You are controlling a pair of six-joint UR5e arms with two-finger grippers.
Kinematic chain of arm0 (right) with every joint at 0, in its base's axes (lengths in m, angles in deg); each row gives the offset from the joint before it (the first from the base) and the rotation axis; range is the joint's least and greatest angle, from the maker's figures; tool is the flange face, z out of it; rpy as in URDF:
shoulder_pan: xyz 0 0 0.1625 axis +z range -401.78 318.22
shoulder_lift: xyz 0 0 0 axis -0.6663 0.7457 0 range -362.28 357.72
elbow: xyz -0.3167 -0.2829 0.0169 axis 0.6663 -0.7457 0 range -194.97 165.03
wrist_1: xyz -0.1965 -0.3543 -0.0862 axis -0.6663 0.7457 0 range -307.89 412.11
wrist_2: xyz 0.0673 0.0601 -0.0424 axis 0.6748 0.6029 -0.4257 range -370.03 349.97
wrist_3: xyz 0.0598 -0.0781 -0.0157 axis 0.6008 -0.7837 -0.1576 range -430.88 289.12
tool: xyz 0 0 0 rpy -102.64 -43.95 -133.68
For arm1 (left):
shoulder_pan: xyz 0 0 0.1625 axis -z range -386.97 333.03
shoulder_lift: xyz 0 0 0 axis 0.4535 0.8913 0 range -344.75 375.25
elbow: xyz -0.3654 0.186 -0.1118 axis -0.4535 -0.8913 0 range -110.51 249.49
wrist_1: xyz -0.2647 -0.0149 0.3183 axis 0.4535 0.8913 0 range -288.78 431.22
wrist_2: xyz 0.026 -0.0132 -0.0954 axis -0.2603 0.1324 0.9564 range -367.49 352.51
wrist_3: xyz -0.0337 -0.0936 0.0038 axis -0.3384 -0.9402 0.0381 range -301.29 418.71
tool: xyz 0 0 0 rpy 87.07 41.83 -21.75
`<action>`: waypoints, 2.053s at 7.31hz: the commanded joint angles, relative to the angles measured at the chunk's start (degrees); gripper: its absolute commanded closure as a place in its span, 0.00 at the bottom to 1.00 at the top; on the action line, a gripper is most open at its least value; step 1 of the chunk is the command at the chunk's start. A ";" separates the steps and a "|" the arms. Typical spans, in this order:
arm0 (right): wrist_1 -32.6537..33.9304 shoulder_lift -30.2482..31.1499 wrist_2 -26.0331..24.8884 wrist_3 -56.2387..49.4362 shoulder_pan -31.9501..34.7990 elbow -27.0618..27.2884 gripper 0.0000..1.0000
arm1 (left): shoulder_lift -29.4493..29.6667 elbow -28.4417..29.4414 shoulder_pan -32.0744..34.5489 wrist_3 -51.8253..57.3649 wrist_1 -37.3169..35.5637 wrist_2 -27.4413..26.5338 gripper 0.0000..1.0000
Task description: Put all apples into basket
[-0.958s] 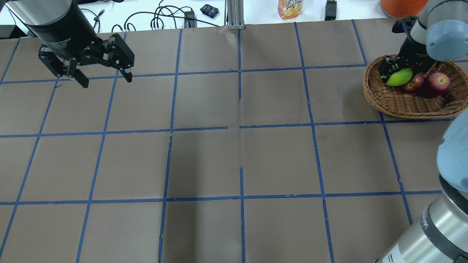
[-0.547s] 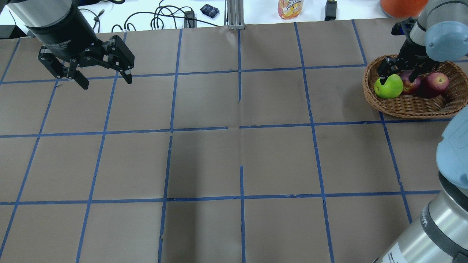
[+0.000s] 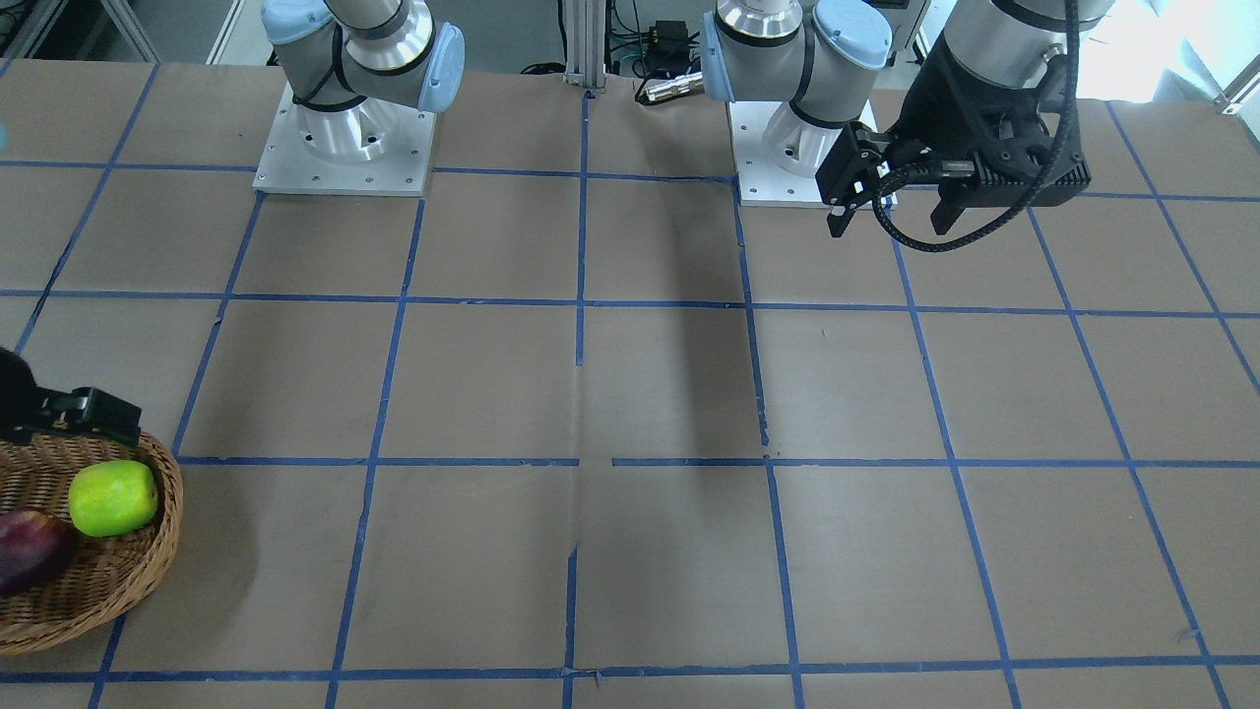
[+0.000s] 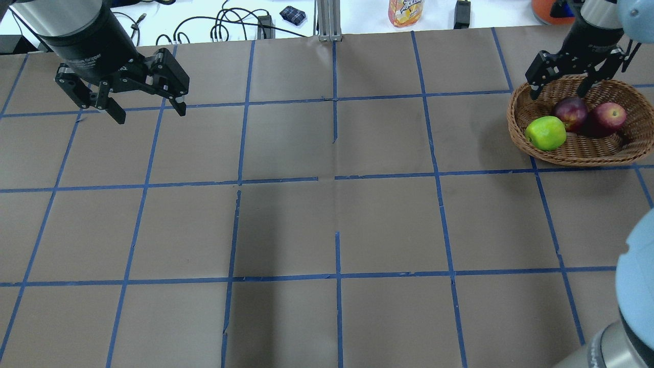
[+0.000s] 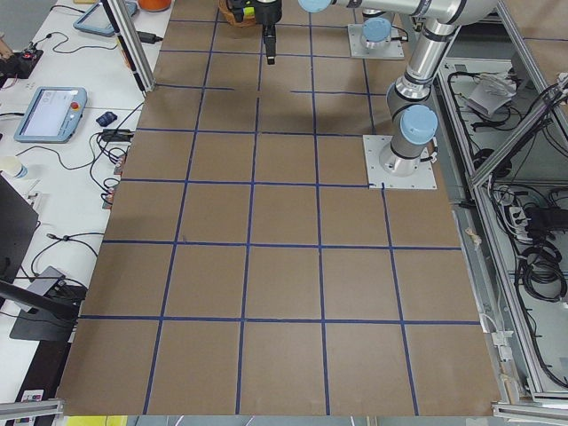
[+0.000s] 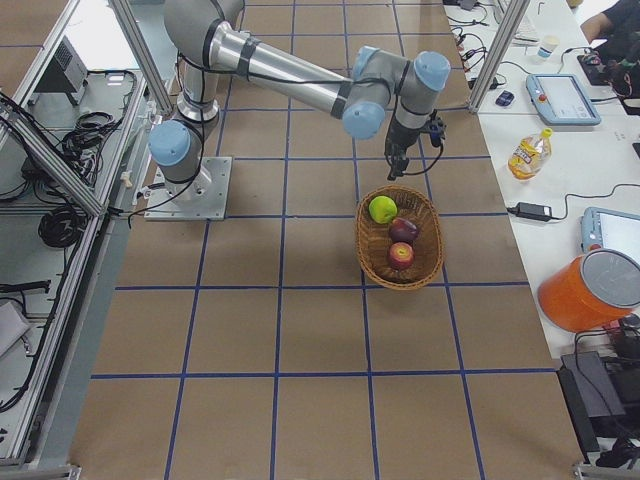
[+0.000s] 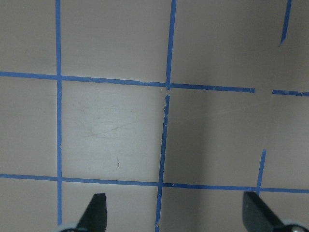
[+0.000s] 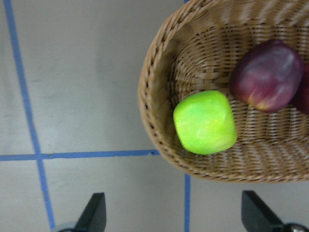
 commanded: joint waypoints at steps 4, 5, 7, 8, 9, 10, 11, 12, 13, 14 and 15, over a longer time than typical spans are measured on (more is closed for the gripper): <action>-11.57 18.84 7.01 13.27 9.69 6.63 0.00 | -0.71 0.14 -0.17 0.00 -0.02 -0.57 0.00; -11.13 19.99 6.31 13.71 9.87 9.62 0.00 | -0.71 0.05 -0.17 0.00 -0.02 -0.57 0.00; -10.51 22.37 6.30 14.68 10.31 11.14 0.00 | -0.71 0.05 -0.17 0.00 0.07 -0.48 0.00; -10.51 22.37 6.13 14.85 11.09 10.62 0.00 | -0.79 0.05 -0.17 0.00 0.07 -0.65 0.00; -10.34 22.29 3.95 14.94 13.28 10.44 0.00 | -0.80 0.05 -0.17 0.00 -0.02 -0.92 0.00; -7.55 22.02 3.15 15.46 14.69 10.70 0.00 | -0.88 0.05 0.09 0.00 0.07 -1.01 0.00; -7.00 21.94 3.58 15.30 14.70 10.88 0.00 | -0.80 0.05 0.09 0.00 0.07 -1.01 0.00; -6.21 21.85 3.84 15.38 14.70 11.05 0.00 | -0.88 0.23 0.00 0.00 -0.02 -1.01 0.00; -6.21 21.93 3.84 15.38 14.70 10.97 0.00 | -0.88 0.14 0.09 0.00 0.07 -1.01 0.00; -6.64 22.02 3.58 15.38 14.70 11.14 0.00 | -0.97 -0.38 0.09 0.00 0.07 -1.09 0.00; -7.08 22.28 3.41 15.47 14.70 11.14 0.00 | -0.97 -0.13 0.09 0.00 0.07 -1.01 0.00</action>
